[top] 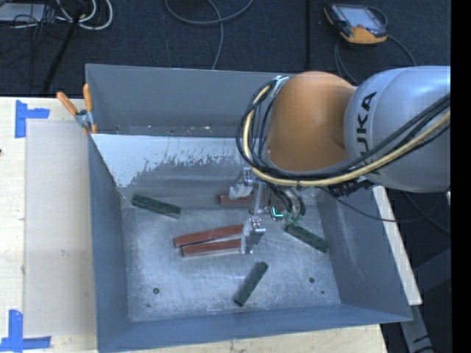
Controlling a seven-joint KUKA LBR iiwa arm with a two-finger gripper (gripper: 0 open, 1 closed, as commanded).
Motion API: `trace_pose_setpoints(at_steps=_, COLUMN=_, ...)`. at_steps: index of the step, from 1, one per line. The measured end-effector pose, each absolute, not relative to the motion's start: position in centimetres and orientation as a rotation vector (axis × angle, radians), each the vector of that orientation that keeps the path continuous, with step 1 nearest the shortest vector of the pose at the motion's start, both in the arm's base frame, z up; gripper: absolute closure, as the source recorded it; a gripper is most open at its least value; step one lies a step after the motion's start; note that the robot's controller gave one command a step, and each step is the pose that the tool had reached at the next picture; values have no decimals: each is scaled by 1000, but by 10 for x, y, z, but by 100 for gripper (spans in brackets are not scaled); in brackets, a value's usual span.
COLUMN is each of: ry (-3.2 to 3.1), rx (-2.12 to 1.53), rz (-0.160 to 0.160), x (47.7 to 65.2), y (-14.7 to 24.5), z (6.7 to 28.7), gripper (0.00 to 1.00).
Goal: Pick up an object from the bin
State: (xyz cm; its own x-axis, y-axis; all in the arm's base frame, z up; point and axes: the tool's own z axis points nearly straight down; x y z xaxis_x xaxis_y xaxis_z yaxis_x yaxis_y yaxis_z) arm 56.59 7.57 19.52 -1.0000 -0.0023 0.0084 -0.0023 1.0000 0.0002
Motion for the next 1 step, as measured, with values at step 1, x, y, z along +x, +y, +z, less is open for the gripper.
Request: trace_pose_setpoints(at_steps=1, ry=-3140, rx=1, rz=-1, x=568, y=75, z=199, gripper=0)
